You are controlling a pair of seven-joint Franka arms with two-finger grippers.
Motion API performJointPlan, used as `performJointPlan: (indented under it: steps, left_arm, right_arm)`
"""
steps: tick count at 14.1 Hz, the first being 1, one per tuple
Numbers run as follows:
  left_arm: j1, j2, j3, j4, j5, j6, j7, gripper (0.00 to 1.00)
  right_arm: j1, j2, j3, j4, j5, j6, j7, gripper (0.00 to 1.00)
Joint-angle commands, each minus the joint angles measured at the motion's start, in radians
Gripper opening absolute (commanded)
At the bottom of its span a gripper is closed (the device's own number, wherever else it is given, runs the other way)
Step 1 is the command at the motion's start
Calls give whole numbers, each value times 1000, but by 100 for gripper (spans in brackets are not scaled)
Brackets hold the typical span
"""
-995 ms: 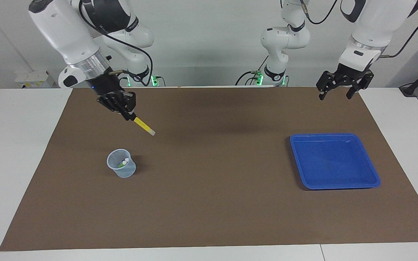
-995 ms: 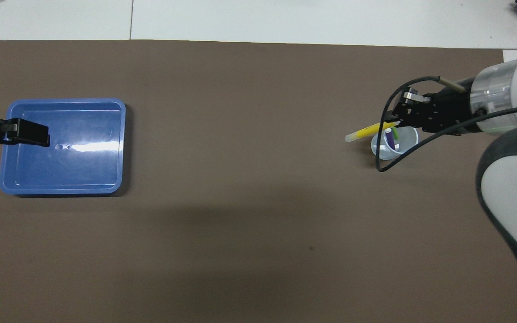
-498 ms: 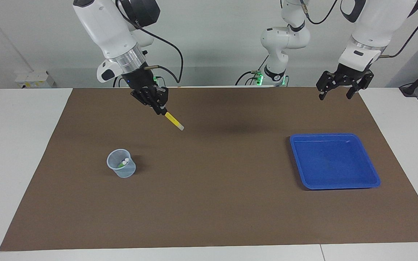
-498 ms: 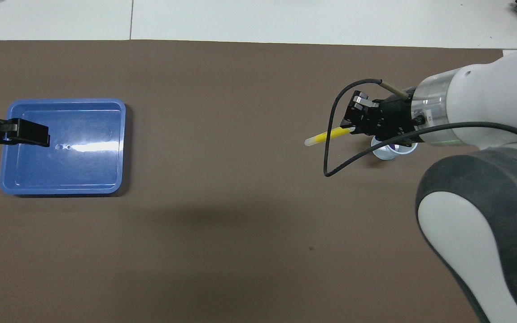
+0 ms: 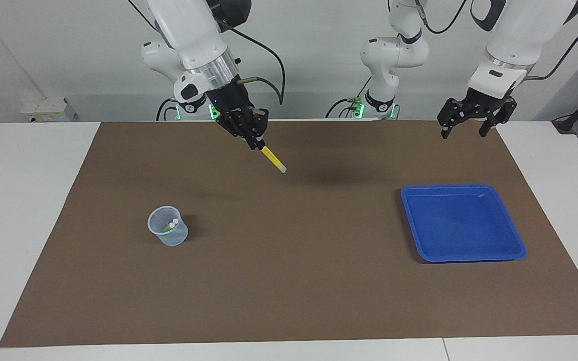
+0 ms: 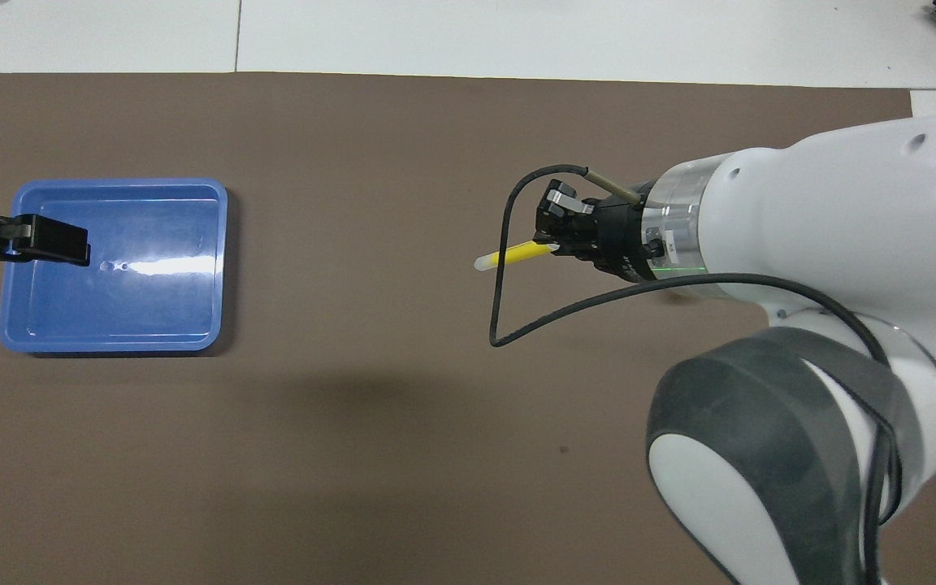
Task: Right arm passes pens to left for tray arrangement
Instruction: 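Carry the yellow pen toward the left gripper while the left gripper approaches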
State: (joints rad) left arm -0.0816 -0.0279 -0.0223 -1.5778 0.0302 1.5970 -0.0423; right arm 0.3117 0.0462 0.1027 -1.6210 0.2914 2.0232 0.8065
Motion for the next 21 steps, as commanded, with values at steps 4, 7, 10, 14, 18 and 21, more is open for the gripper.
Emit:
performJointPlan:
  steps: [4, 7, 10, 14, 18, 21]
  left_arm:
    - [8, -29, -5, -36, 14, 18, 1, 100]
    - [8, -29, -5, -36, 14, 18, 1, 100]
    - [8, -29, -5, -36, 14, 18, 1, 100]
    - [29, -29, -4, -34, 14, 20, 2, 100]
    - [46, -67, -2, -133, 10, 120, 155, 100]
    - [66, -150, -1, -310, -65, 217, 138, 67]
  right_arm:
    - [38, 14, 15, 1, 118, 205, 80, 0]
    - [38, 17, 29, 0, 208, 259, 82, 0]
    - [66, 18, 37, -17, 299, 371, 130, 0]
    - [76, 23, 37, -16, 515, 440, 154, 0]
    - [81, 43, 38, -10, 623, 491, 154, 0]
    - [95, 61, 38, -7, 683, 520, 154, 0]
